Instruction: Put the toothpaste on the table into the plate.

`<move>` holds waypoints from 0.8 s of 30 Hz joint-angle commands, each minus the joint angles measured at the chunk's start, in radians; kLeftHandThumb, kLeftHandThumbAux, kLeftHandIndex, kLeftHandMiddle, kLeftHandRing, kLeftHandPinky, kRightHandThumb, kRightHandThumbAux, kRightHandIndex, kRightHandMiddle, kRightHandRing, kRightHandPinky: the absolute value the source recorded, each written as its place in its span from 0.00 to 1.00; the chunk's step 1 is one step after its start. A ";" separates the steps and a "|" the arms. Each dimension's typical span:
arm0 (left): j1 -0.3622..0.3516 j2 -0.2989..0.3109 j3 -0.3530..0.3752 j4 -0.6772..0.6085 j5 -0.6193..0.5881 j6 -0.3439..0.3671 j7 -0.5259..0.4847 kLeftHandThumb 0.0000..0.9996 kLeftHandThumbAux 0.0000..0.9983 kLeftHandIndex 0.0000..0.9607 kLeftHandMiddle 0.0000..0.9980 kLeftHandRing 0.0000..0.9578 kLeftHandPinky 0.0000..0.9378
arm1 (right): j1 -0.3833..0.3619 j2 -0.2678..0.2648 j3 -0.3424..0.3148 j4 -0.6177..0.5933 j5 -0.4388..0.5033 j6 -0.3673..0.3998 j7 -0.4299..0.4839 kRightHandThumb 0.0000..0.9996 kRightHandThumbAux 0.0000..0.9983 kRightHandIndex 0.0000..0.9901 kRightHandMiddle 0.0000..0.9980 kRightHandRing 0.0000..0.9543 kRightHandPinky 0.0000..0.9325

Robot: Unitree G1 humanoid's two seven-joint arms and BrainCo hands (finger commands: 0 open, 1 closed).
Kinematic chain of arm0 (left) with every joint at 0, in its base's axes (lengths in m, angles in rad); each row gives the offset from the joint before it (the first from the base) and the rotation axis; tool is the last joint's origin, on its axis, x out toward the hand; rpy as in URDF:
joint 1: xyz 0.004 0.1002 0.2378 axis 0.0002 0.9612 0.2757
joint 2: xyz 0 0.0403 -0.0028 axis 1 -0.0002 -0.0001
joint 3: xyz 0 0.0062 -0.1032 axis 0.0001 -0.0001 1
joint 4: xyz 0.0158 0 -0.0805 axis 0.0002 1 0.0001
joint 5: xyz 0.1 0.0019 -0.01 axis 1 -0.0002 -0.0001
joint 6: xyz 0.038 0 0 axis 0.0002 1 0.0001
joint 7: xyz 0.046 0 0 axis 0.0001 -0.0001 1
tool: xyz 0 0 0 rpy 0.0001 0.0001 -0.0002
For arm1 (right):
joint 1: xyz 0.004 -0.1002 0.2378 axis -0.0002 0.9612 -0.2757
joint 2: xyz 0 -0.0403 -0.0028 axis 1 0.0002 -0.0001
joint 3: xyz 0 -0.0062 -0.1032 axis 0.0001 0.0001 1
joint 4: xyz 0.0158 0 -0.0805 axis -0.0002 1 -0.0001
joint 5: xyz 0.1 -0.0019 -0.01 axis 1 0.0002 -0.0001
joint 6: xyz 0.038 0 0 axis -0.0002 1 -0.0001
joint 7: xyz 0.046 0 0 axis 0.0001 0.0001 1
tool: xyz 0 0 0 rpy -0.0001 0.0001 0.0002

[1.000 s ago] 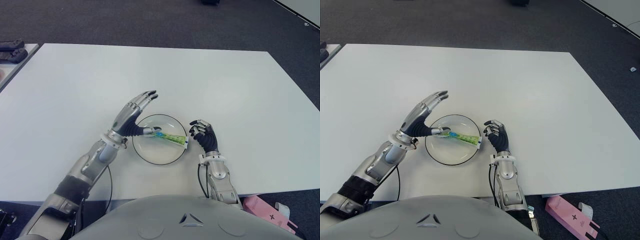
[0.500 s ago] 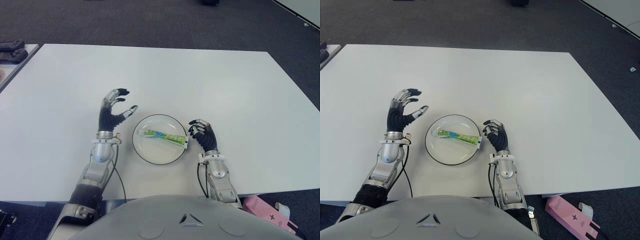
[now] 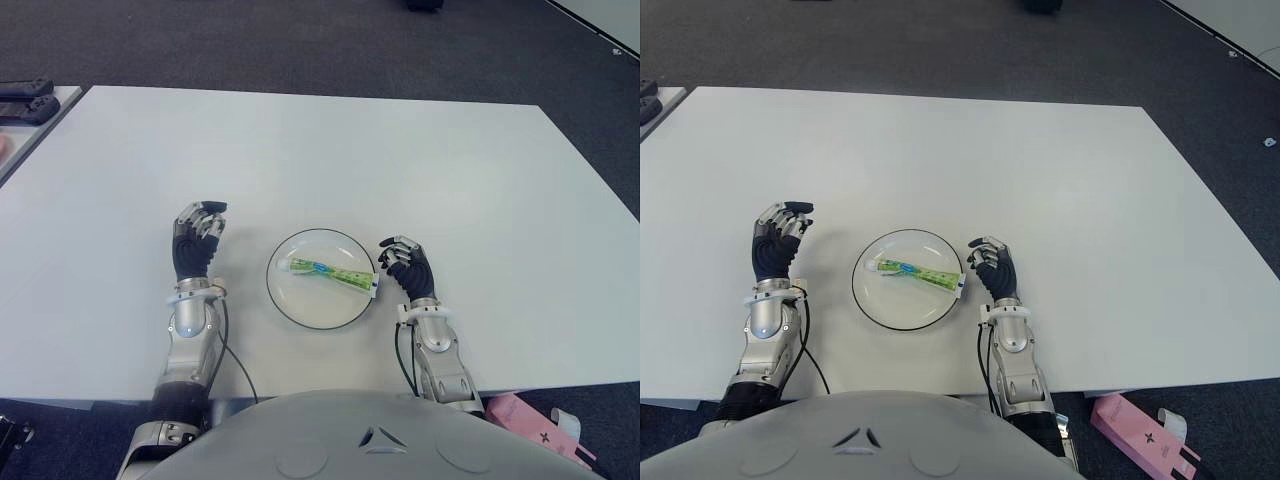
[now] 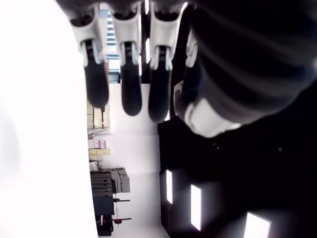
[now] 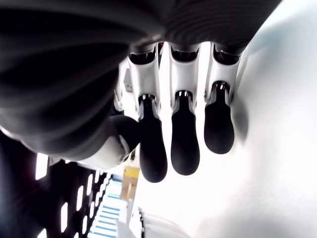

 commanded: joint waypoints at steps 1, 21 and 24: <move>-0.011 -0.025 0.017 0.030 -0.007 0.009 -0.026 0.72 0.72 0.44 0.46 0.44 0.46 | -0.012 0.000 -0.003 0.035 0.001 0.015 0.001 0.71 0.73 0.44 0.64 0.66 0.68; -0.045 -0.014 0.035 0.227 0.045 -0.032 -0.081 0.71 0.72 0.45 0.48 0.47 0.49 | -0.038 0.001 -0.008 0.069 0.000 0.016 0.000 0.71 0.73 0.44 0.65 0.67 0.68; -0.042 -0.014 0.035 0.232 0.051 -0.035 -0.088 0.71 0.72 0.45 0.48 0.47 0.49 | -0.039 -0.001 -0.008 0.072 -0.002 0.017 -0.001 0.71 0.73 0.44 0.65 0.67 0.68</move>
